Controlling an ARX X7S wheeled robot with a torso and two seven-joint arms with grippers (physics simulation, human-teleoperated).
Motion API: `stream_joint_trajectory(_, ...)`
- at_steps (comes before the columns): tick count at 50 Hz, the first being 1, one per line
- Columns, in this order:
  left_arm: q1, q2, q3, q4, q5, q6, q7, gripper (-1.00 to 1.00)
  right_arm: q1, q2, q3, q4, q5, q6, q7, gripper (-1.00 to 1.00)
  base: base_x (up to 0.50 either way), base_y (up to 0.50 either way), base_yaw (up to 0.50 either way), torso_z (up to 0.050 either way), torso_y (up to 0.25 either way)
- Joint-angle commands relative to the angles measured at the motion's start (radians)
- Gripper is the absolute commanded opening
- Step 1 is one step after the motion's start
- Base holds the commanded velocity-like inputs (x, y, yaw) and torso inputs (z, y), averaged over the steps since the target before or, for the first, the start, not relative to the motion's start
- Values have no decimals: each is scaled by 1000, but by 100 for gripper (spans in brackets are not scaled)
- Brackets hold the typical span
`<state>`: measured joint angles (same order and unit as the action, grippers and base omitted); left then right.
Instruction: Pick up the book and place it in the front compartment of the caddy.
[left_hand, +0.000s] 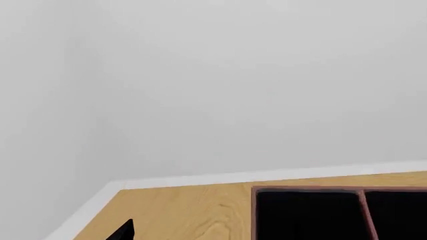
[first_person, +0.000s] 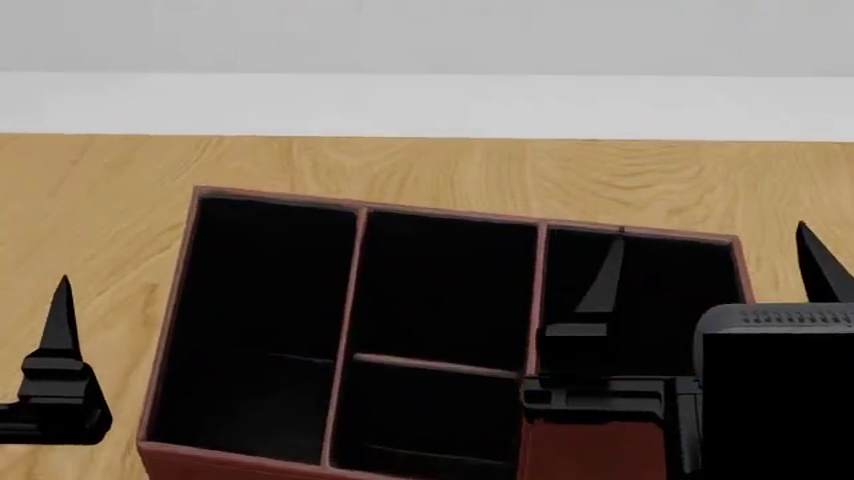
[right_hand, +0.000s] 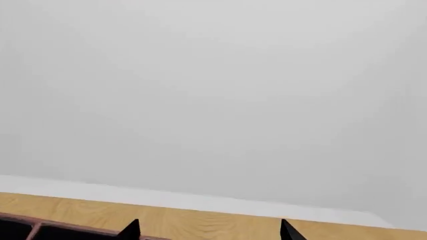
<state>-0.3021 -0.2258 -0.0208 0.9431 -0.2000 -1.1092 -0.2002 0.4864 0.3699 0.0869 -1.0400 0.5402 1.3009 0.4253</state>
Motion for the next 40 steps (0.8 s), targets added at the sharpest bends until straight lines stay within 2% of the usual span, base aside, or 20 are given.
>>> stream_joint_trajectory(1, -3, -3, -1, 10, -8, -7, -6, 100, 9, 60, 12, 3, 160, -18, 126, 100, 500, 0, 0, 0, 0)
stream_joint_trajectory(9, -1, -6, -2, 8, -13, -3, -10, 100, 5, 87, -12, 7, 189, -26, 177, 100, 482, 0, 0, 0, 1)
stream_joint_trajectory(18, 4, -9, -1, -2, -16, 10, -13, 100, -2, 124, -30, -2, 244, -27, 204, 100, 45, 0, 0, 0, 1)
stream_joint_trajectory(31, 8, -9, 0, -17, -22, 25, -18, 100, 106, 368, 56, 4, 904, 34, 535, 100, 0, 0, 0, 0, 0)
stream_joint_trajectory(40, -1, -7, 15, -17, -26, 21, -26, 100, 277, 539, -68, 26, 1322, -30, 764, 100, 0, 0, 0, 0, 0)
